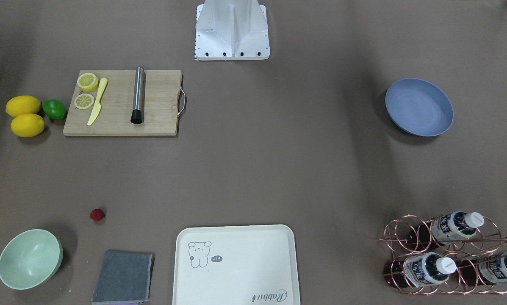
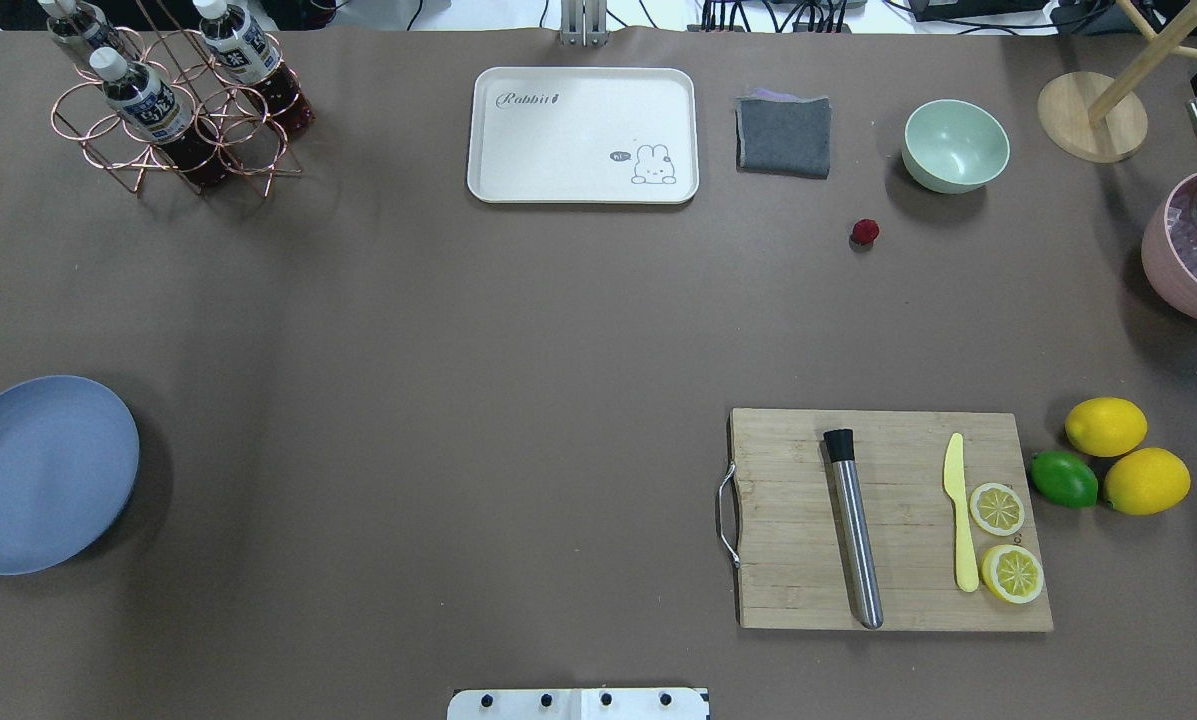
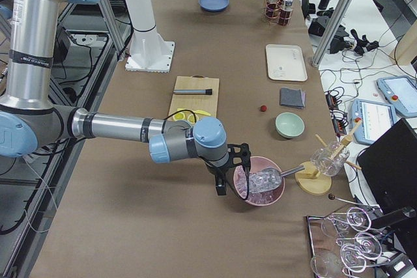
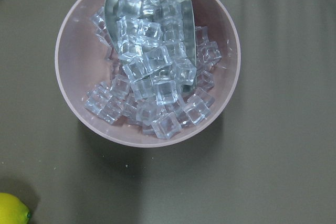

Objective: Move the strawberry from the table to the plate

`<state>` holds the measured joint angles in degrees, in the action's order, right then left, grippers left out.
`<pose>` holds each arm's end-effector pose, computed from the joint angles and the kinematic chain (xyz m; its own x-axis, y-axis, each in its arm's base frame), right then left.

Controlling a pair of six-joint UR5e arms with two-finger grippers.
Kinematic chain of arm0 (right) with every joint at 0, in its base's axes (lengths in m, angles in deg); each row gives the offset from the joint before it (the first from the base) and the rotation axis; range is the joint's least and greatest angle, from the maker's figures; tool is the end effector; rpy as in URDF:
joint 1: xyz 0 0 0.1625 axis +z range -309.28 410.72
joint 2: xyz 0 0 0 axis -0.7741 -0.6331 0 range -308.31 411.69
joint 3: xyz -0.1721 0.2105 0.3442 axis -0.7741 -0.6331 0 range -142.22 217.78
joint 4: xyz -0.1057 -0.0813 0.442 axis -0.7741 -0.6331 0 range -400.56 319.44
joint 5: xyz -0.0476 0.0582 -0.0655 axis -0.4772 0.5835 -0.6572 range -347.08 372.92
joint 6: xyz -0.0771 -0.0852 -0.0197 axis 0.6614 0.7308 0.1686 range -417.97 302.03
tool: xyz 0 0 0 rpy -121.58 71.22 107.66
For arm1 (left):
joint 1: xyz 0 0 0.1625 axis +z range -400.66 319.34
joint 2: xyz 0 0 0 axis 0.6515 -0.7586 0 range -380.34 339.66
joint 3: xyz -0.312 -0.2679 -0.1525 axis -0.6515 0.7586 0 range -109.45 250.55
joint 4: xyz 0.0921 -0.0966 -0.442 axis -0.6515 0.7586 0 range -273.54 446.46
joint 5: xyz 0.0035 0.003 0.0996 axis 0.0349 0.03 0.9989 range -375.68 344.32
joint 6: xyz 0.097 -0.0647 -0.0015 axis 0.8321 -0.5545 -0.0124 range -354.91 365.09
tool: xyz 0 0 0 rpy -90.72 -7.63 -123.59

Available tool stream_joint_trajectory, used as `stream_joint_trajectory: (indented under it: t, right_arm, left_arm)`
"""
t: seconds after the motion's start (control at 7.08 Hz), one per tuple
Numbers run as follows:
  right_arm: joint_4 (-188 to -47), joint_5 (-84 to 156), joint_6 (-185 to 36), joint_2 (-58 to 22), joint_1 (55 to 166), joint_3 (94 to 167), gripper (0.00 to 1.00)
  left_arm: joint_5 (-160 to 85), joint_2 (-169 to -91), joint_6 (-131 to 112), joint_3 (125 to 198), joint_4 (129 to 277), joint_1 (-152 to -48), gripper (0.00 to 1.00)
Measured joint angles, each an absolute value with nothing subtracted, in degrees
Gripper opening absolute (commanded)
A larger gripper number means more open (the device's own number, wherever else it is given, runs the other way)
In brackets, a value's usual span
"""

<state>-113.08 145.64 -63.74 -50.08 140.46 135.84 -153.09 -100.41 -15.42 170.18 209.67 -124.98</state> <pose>0.0520 -0.4691 0.6801 0.7307 -0.0663 0.6795 -0.0693 0.9829 0.1704 0.0016 -0.4951 0.6090 0.6227 0.1427 -0.7693 0.1442 0.9454 0.2921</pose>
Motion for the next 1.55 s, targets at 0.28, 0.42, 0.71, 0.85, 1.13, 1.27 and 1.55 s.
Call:
stream_joint_trajectory:
  t: [0.28,0.42,0.71,0.85,1.13,1.27,1.55]
  right_arm:
    - [-113.07,145.64,-63.71,-50.13,140.46,135.62,1.0]
    - [-113.09,145.65,-63.74,-50.13,140.46,135.59,1.0]
    - [-113.09,145.92,-63.77,-50.45,140.46,135.63,1.0]
    - [-113.06,146.3,-63.77,-50.78,140.46,135.78,1.0]
    - [-113.05,146.97,-63.79,-51.1,140.43,135.82,1.0]
    - [-113.05,147.53,-63.79,-51.15,140.4,135.96,1.0]
    - [-113.1,149.44,-63.81,-51.1,140.18,136.22,1.0]
  left_arm:
    - [-156.64,-100.12,-15.45,168.76,209.62,-124.18,0.97]
    - [-157.11,-99.99,-15.32,168.23,210.04,-123.75,0.97]
    - [-155.98,-99.69,-16.23,168.07,211.1,-122.78,0.98]
    - [-153.71,-99.71,-16.81,167.98,211.65,-120.76,0.98]
    - [-147.01,-99.35,-21.16,167.73,214.69,-114.5,0.97]
    - [-145.38,-98.98,-25.43,166.61,217.78,-111.1,0.96]
    - [-143.82,-98.54,-31.66,159.89,228.56,-105.53,0.89]
